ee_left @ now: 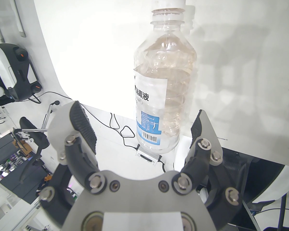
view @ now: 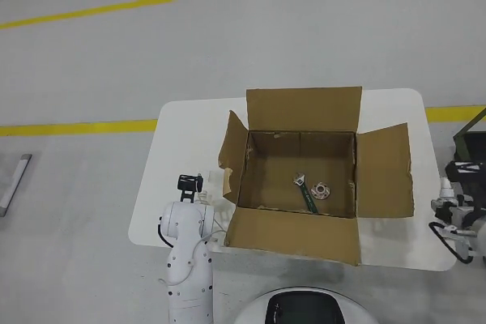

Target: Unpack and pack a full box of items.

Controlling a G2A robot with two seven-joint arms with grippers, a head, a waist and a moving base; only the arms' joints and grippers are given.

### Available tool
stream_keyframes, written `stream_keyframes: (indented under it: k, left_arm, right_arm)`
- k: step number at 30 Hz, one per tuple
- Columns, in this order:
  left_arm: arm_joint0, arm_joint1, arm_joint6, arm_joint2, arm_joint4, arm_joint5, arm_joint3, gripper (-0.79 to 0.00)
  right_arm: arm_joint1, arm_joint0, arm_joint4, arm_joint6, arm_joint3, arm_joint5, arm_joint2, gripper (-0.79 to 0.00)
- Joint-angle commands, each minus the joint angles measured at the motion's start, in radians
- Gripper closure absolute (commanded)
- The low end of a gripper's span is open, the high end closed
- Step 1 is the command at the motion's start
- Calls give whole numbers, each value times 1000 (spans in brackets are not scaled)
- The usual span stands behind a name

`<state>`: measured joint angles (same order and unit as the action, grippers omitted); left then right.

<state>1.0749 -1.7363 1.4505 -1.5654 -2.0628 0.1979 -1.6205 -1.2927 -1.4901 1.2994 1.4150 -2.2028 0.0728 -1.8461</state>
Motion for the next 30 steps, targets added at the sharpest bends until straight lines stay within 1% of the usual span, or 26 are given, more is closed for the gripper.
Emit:
stream_keyframes:
  k: [1,4,9,22,30]
  left_arm:
    - [0,0,0,0,0,0,0,-785]
    - [0,0,0,0,0,0,0,-785]
    - [0,0,0,0,0,0,0,-785]
    - [0,0,0,0,0,0,0,-785]
    - [0,0,0,0,0,0,0,-785]
  right_arm:
    - [3,29,30,27,52,-14,44,0]
    - [3,55,33,42,103,-22,90,0]
    - [4,72,42,53,152,-10,126,0]
    - [8,39,9,55,167,16,135,0]
    - [10,33,-11,26,219,30,144,0]
